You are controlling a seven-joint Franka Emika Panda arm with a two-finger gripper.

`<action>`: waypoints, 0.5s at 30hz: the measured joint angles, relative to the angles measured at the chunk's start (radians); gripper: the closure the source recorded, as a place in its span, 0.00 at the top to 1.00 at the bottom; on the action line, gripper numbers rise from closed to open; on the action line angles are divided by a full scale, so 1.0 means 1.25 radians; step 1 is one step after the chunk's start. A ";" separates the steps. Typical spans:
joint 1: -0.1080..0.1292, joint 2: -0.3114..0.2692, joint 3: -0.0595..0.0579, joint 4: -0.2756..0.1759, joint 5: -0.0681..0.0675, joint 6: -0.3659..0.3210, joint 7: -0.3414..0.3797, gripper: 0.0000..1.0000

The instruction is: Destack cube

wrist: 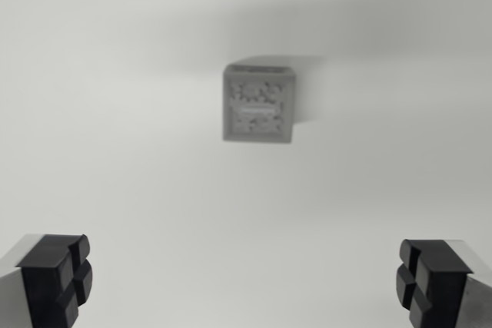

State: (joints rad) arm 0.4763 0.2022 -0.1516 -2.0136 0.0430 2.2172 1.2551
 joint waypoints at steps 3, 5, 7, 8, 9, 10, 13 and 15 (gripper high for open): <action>0.000 -0.009 0.000 0.008 -0.002 -0.017 0.001 1.00; 0.000 -0.016 0.000 0.014 -0.003 -0.030 0.002 1.00; 0.000 -0.020 0.000 0.019 -0.004 -0.039 0.003 1.00; 0.000 -0.023 0.000 0.022 -0.005 -0.045 0.003 1.00; 0.000 -0.026 0.000 0.025 -0.006 -0.050 0.004 1.00; 0.000 -0.028 0.000 0.027 -0.006 -0.055 0.004 1.00; 0.000 -0.034 0.000 0.036 -0.007 -0.070 0.005 1.00; 0.000 -0.037 0.000 0.040 -0.008 -0.077 0.006 1.00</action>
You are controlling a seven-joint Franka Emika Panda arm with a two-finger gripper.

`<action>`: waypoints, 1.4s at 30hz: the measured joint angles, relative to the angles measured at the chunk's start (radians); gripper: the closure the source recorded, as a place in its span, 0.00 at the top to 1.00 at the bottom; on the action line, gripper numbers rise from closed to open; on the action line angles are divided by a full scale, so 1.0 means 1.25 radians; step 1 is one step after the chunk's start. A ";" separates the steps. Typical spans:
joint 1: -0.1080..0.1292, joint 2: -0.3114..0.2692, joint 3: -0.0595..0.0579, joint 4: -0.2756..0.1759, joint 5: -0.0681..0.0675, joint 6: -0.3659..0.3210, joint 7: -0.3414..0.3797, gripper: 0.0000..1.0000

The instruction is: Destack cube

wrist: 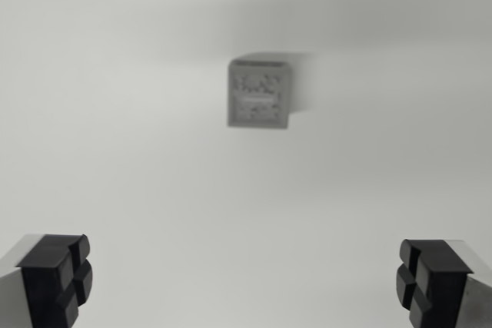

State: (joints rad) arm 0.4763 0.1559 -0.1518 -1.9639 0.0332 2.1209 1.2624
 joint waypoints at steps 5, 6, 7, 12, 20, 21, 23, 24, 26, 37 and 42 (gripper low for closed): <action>0.000 -0.007 0.000 0.010 -0.002 -0.016 0.001 1.00; 0.000 -0.008 0.000 0.012 -0.002 -0.019 0.001 1.00; 0.000 -0.009 0.000 0.013 -0.002 -0.022 0.001 1.00; 0.000 -0.012 0.000 0.019 -0.003 -0.031 0.002 1.00; 0.000 -0.012 0.000 0.020 -0.003 -0.032 0.002 1.00; 0.000 -0.012 0.000 0.020 -0.003 -0.032 0.002 1.00; 0.000 -0.012 0.000 0.020 -0.003 -0.032 0.002 1.00; 0.000 -0.012 0.000 0.020 -0.003 -0.032 0.002 1.00; 0.000 -0.012 0.000 0.020 -0.003 -0.032 0.002 1.00; 0.000 -0.012 0.000 0.020 -0.003 -0.032 0.002 1.00; 0.000 -0.012 0.000 0.020 -0.003 -0.032 0.002 1.00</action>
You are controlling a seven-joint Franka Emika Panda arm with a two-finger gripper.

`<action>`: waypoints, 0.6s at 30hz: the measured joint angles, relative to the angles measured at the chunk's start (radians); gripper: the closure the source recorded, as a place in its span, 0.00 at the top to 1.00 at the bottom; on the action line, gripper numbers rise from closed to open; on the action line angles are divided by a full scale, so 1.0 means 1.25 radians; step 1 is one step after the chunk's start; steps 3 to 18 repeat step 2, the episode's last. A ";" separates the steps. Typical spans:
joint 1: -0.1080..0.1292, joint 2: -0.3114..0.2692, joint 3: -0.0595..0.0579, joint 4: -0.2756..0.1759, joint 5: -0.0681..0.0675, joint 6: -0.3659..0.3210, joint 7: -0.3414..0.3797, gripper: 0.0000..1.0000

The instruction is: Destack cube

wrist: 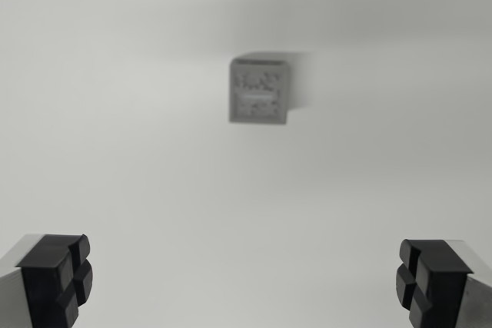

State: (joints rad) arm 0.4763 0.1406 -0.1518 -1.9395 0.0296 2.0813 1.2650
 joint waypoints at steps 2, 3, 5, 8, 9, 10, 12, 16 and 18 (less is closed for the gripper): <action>0.000 0.000 0.000 0.000 0.000 0.000 0.000 1.00; 0.000 0.000 0.000 0.000 0.000 0.000 0.000 1.00; 0.000 0.000 0.000 0.000 0.000 0.000 0.000 1.00; 0.000 0.000 0.000 0.000 0.000 0.000 0.000 1.00; 0.000 0.000 0.000 0.000 0.000 0.000 0.000 1.00; 0.000 0.000 0.000 0.000 0.000 0.000 0.000 1.00; 0.000 0.000 0.000 0.000 0.000 0.000 0.000 1.00; 0.000 0.000 0.000 0.000 0.000 0.000 0.000 1.00; 0.000 0.000 0.000 0.000 0.000 0.000 0.000 1.00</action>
